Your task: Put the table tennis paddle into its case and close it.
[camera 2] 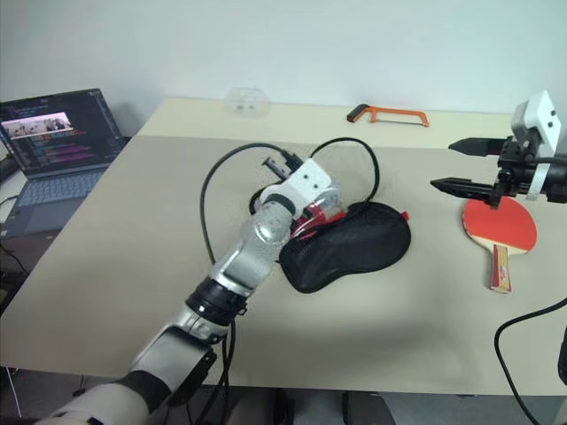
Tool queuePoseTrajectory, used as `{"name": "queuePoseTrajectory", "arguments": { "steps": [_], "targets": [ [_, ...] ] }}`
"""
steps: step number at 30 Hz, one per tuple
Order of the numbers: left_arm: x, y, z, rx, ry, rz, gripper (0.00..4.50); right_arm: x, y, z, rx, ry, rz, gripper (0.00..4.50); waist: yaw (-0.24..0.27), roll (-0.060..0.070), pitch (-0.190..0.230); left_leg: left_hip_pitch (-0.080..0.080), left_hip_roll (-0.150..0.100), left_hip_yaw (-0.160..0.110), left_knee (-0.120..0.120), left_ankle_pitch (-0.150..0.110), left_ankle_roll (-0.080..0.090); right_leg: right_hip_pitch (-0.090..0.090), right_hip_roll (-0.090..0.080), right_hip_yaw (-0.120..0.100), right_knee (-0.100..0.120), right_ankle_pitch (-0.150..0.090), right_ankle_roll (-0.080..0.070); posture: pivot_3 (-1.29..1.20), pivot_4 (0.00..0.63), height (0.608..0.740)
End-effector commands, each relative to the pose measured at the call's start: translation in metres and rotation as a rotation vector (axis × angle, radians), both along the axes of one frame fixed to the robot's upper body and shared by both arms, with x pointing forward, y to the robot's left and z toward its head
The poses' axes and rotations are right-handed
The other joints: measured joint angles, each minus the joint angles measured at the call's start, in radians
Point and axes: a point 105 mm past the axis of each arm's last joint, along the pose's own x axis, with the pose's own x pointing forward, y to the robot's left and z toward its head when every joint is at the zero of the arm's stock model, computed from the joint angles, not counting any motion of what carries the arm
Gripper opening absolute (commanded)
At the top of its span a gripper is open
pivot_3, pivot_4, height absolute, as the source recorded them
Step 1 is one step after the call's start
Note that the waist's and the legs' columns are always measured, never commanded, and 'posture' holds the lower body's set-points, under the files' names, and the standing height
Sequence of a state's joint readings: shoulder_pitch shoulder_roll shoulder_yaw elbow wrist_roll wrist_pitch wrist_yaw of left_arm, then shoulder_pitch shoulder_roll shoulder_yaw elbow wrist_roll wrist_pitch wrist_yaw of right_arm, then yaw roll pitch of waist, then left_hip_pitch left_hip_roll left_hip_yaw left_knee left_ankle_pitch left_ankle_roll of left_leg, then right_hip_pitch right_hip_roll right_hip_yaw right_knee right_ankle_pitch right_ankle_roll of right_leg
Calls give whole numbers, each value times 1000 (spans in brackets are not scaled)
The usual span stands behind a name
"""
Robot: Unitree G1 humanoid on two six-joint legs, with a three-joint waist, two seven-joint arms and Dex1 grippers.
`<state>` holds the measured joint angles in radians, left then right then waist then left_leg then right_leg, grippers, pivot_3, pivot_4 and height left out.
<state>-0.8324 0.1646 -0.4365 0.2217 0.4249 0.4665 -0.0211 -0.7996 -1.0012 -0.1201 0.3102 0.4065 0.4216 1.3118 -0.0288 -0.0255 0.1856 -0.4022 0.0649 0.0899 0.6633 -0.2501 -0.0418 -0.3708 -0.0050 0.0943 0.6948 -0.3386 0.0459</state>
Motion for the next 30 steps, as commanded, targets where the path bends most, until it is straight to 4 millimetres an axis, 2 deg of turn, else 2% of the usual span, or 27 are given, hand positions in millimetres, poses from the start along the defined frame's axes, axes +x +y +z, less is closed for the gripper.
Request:
{"name": "queuePoseTrajectory", "arguments": {
  "steps": [1,8,11,17,22,30],
  "targets": [
    [4,4,8,90,-72,-4,31,-5,-2,22,7,-86,-4,4500,0,0,0,0,0,0,0,0,0,0,0,0,0,0,0,0,150,740],
    [28,50,13,167,-114,135,31,-5,-3,24,13,-100,-17,4500,0,0,0,0,0,1,0,0,0,-1,0,0,1,0,0,0,150,740],
    [34,58,8,127,-83,172,31,-4,-2,25,22,-101,-14,4500,2,0,0,0,0,1,0,0,0,-2,0,-1,1,0,0,0,150,740],
    [28,38,-5,45,-15,113,31,-6,1,21,20,-83,6,4500,3,0,0,-1,0,2,0,0,0,-3,0,-2,1,0,0,0,150,740],
    [33,35,-16,38,-2,139,31,-5,2,21,21,-89,4,4500,0,0,0,-1,0,2,0,0,0,-3,0,-1,2,0,0,0,150,740],
    [51,22,2,-69,-44,171,31,-3,6,23,23,-100,6,4500,3,0,0,-1,0,2,0,0,0,-3,0,-1,1,0,0,0,150,740]
  ]
}}
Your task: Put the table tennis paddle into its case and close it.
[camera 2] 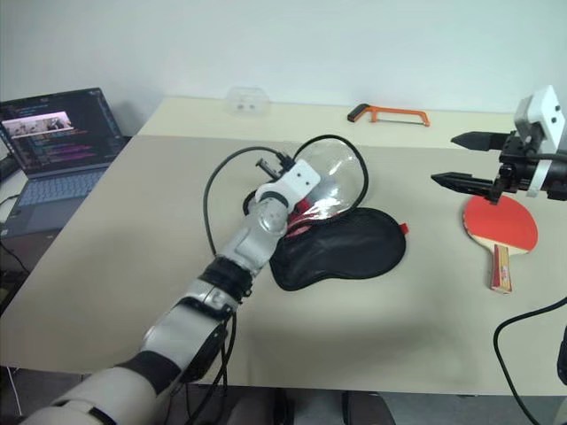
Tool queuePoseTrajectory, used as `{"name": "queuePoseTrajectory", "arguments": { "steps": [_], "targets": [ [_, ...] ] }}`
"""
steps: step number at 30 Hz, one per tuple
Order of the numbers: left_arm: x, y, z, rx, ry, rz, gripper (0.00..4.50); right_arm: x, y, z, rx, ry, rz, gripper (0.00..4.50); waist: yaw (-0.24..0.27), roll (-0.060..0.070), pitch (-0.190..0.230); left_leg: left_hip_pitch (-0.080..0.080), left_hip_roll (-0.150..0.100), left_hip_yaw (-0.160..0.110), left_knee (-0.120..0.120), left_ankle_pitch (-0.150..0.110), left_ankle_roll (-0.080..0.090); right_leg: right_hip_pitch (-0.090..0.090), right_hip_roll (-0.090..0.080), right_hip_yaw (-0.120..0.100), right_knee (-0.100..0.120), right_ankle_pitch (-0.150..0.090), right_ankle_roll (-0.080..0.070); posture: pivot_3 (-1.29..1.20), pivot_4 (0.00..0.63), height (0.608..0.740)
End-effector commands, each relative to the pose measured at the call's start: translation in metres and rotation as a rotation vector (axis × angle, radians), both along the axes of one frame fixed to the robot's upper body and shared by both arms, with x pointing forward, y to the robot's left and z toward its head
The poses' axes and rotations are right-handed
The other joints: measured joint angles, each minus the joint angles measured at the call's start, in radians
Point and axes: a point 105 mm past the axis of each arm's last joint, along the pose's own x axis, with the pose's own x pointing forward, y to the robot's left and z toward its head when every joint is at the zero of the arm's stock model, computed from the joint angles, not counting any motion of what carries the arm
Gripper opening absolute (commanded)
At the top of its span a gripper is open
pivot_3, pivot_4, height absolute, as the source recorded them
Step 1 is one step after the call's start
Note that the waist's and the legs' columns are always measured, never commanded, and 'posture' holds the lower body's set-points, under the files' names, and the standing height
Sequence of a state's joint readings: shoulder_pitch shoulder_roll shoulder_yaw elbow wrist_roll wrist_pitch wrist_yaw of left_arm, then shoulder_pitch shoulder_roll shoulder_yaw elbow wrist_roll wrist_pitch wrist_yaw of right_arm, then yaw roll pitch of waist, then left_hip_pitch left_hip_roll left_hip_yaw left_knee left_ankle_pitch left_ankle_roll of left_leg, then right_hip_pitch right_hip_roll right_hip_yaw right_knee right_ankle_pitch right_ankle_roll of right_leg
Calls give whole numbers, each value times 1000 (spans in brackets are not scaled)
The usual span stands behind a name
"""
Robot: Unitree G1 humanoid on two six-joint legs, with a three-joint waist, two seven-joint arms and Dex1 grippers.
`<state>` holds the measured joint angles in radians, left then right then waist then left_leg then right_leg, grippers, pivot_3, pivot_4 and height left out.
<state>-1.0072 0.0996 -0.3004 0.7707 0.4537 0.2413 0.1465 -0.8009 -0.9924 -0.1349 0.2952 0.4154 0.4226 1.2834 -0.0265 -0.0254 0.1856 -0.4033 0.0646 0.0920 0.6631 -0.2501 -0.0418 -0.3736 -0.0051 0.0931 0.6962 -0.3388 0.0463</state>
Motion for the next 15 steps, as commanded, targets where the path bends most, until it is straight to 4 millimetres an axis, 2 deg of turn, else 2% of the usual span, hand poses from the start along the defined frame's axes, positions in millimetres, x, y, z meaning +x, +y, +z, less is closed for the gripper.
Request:
{"name": "queuePoseTrajectory", "arguments": {
  "steps": [1,6,10,13,15],
  "targets": [
    [7,-8,25,-86,-74,4,31,-4,5,18,6,-70,18,4500,0,0,0,0,0,0,0,0,0,0,0,0,0,0,0,0,150,740],
    [13,-14,37,-153,-101,25,31,-5,6,18,7,-72,23,4500,0,0,0,0,0,1,0,0,0,-1,0,0,0,0,0,0,150,740],
    [15,-15,38,-218,-99,56,31,-5,7,19,7,-74,24,4500,0,0,0,0,0,1,-1,0,0,-1,0,0,0,0,0,0,150,740],
    [13,-23,29,-258,-68,59,31,-5,8,19,7,-76,26,4500,0,0,0,0,0,1,-1,0,0,-1,0,0,0,0,0,0,150,740],
    [10,-38,20,-245,-30,12,31,-5,8,19,8,-75,26,4500,0,0,0,0,0,1,-1,0,0,-1,0,0,0,0,0,0,150,740]
  ]
}}
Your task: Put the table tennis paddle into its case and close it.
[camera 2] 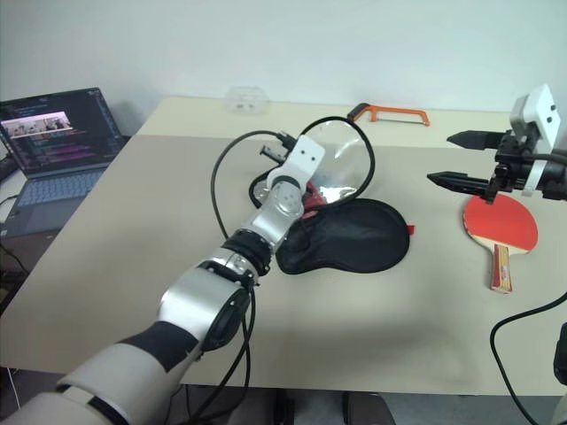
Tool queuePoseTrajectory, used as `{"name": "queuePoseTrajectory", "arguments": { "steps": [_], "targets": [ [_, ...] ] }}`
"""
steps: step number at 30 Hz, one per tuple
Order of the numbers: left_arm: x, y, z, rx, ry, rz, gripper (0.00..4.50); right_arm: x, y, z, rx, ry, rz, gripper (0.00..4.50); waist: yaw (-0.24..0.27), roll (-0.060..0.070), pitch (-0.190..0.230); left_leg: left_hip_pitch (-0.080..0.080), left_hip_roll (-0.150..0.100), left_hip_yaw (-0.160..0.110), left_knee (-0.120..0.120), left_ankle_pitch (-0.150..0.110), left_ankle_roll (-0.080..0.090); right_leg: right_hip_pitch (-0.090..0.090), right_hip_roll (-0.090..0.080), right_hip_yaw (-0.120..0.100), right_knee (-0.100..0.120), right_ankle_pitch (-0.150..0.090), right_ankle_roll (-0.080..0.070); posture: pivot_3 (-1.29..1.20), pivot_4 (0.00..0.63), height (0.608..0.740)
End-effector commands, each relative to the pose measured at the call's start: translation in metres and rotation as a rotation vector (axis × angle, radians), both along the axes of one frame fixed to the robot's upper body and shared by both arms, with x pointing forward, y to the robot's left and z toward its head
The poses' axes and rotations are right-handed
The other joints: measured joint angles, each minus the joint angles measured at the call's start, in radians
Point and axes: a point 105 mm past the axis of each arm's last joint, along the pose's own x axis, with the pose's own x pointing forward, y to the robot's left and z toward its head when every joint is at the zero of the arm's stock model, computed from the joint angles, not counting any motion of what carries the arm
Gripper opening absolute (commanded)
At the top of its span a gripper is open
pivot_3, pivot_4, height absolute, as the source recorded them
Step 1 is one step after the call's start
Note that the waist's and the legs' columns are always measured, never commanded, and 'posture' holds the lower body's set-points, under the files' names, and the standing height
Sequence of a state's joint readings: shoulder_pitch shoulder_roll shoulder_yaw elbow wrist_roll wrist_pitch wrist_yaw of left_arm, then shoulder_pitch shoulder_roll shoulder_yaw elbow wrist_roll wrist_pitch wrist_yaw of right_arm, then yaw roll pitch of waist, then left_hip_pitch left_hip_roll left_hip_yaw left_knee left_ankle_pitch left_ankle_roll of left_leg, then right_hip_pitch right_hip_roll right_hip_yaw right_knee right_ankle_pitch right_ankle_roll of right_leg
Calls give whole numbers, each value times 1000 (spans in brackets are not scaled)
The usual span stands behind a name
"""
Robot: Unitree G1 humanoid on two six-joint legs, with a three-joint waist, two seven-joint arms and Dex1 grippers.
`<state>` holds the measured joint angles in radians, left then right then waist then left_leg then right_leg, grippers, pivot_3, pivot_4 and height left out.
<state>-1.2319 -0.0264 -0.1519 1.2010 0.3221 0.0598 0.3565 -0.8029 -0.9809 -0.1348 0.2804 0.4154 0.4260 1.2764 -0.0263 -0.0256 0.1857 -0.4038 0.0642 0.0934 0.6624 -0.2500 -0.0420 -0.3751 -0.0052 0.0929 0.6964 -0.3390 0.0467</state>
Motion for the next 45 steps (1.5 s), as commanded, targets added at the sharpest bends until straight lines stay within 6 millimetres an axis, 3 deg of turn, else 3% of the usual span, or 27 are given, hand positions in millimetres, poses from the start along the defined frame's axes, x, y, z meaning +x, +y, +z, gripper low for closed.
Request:
{"name": "queuePoseTrajectory", "arguments": {
  "steps": [1,6,9,15,19,23,27,33,37,40,43,45],
  "targets": [
    [-5,-25,6,1,-13,-82,31,-6,4,19,6,-67,17,4500,0,0,0,0,0,0,0,0,0,0,0,0,0,0,0,0,150,740],
    [-12,-40,-22,5,97,-202,31,-7,3,14,6,-45,13,4500,-2,0,0,0,0,1,0,0,0,0,0,0,0,0,0,0,150,740],
    [-12,-30,-27,18,112,-225,675,-3,5,7,11,-24,-8,4500,-4,0,0,1,0,2,0,0,0,0,0,2,1,0,0,0,150,740],
    [-5,-9,-3,104,39,-209,2779,10,12,-5,33,6,-71,4500,-3,0,0,2,0,2,0,0,0,1,0,2,2,0,0,0,150,740],
    [-5,-6,17,163,-3,-252,4189,22,12,-18,55,82,-184,4500,-2,0,0,2,0,3,0,0,0,0,0,2,1,0,0,0,150,740],
    [-17,-10,41,154,-27,-373,4189,31,14,-39,106,234,-343,4500,-3,0,0,0,1,4,0,0,-1,-3,0,3,2,0,0,0,150,740],
    [-45,-9,47,172,47,-546,4189,27,16,-62,137,366,-449,4500,-4,1,-1,-5,3,5,0,1,-2,-9,0,3,4,0,0,0,150,740],
    [-92,26,29,237,277,-770,4189,11,20,-100,106,519,-511,4500,-12,2,-1,-10,13,7,2,2,-3,-16,4,3,8,0,0,0,150,740],
    [-116,55,30,236,315,-896,4189,12,20,-120,107,555,-572,4500,-10,2,-1,-10,14,7,5,2,-2,-15,4,3,11,0,0,0,150,740],
    [-141,77,22,223,401,-995,4189,17,20,-128,127,557,-615,4500,-18,2,-1,-10,14,6,7,2,-2,-15,5,3,12,0,0,0,150,740],
    [-178,91,13,145,569,-1145,4189,20,21,-132,147,568,-637,4500,-24,2,-1,-10,14,6,8,1,-2,-15,6,3,13,0,0,0,150,740],
    [-197,97,16,57,635,-1220,4189,22,22,-136,155,578,-641,4500,-27,2,-1,-11,14,5,8,1,-2,-15,6,2,13,0,0,0,150,740]
  ]
}}
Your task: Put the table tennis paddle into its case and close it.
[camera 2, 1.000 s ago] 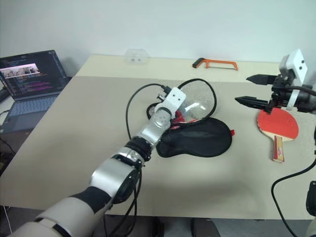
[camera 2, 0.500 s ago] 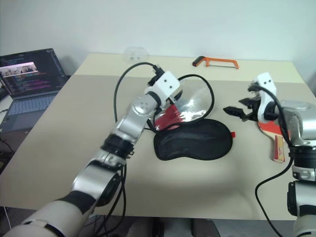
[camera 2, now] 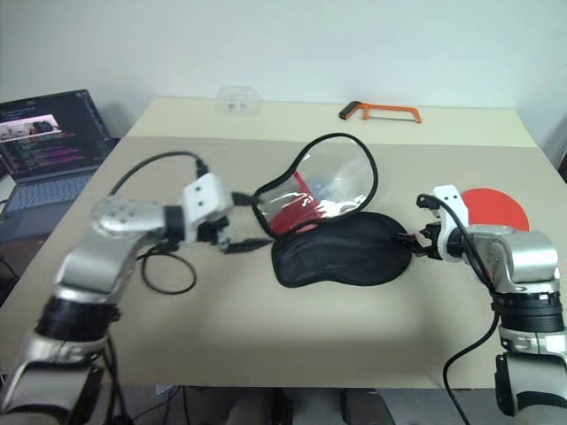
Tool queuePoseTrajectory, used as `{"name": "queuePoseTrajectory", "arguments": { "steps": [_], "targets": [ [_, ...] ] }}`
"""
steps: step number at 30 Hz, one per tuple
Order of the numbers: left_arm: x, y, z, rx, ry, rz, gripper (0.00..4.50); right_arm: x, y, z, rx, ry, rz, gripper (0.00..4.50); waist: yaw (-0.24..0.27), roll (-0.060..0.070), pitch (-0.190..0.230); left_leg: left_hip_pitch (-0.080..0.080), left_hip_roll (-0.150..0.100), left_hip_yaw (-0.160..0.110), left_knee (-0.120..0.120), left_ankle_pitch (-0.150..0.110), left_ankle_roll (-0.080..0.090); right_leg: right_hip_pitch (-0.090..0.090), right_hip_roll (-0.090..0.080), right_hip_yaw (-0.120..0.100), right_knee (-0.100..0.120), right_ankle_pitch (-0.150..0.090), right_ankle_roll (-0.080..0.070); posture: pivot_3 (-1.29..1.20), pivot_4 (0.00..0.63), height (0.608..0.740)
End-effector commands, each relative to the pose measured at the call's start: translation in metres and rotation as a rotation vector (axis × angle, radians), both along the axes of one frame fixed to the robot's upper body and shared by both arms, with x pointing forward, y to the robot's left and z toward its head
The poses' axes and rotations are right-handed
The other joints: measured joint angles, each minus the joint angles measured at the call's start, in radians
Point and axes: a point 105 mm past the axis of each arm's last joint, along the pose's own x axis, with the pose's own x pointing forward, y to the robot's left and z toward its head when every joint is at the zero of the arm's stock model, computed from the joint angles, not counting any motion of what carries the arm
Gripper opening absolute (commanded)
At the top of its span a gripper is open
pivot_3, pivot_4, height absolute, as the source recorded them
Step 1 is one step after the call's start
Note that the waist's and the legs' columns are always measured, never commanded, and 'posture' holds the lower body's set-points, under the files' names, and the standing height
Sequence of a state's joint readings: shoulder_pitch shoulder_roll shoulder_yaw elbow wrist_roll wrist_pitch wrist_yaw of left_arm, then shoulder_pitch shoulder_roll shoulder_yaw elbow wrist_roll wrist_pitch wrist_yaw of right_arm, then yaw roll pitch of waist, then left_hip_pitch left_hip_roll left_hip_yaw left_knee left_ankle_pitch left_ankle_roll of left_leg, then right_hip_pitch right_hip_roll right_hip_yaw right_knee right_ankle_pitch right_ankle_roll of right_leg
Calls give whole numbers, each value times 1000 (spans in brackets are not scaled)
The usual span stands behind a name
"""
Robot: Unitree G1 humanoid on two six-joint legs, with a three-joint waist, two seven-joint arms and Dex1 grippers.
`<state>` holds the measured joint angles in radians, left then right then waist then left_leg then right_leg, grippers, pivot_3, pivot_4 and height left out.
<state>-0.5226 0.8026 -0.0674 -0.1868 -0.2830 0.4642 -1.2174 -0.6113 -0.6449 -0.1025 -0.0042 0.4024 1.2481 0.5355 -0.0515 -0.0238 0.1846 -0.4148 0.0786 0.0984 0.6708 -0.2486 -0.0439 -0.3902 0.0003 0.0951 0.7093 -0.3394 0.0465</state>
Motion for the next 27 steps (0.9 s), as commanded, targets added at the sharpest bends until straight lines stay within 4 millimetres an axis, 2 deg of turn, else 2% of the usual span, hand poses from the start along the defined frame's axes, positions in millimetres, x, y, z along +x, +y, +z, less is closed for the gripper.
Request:
{"name": "queuePoseTrajectory", "arguments": {
  "steps": [1,2,5,11,16,22,27],
  "targets": [
    [-32,3,22,-87,84,-114,4189,6,-3,8,10,-45,-29,4500,0,0,0,0,0,-1,0,0,0,0,0,-1,0,0,0,0,150,740],
    [-34,6,23,-88,93,-106,4189,6,-3,6,8,-42,-29,4500,2,0,0,-1,0,-2,1,0,0,0,0,-1,0,0,0,0,150,740],
    [-37,14,22,-74,110,-75,4228,9,-4,3,7,-39,-39,3907,1,0,0,-1,-1,-4,3,0,1,1,1,-2,1,0,0,0,150,740],
    [-35,17,24,-66,84,-25,4228,15,0,-7,-4,-30,-41,1868,-1,0,0,-1,-3,-5,5,-3,5,1,2,-2,3,0,0,0,150,740],
    [-34,20,22,-50,75,4,4228,22,-1,-7,-35,-46,-47,96,-6,0,0,-1,-3,-5,5,-3,4,1,3,-1,3,0,0,0,150,740],
    [-32,24,21,-42,64,30,4228,31,-1,0,-138,-108,9,38,-8,-1,0,-1,-2,-5,5,-3,5,1,4,-1,3,0,0,0,150,740],
    [-30,24,18,-32,58,40,4228,52,3,16,-302,-221,130,38,-9,-1,0,-1,-4,-5,6,-3,5,1,4,-1,4,0,-1,0,150,740]
  ]
}}
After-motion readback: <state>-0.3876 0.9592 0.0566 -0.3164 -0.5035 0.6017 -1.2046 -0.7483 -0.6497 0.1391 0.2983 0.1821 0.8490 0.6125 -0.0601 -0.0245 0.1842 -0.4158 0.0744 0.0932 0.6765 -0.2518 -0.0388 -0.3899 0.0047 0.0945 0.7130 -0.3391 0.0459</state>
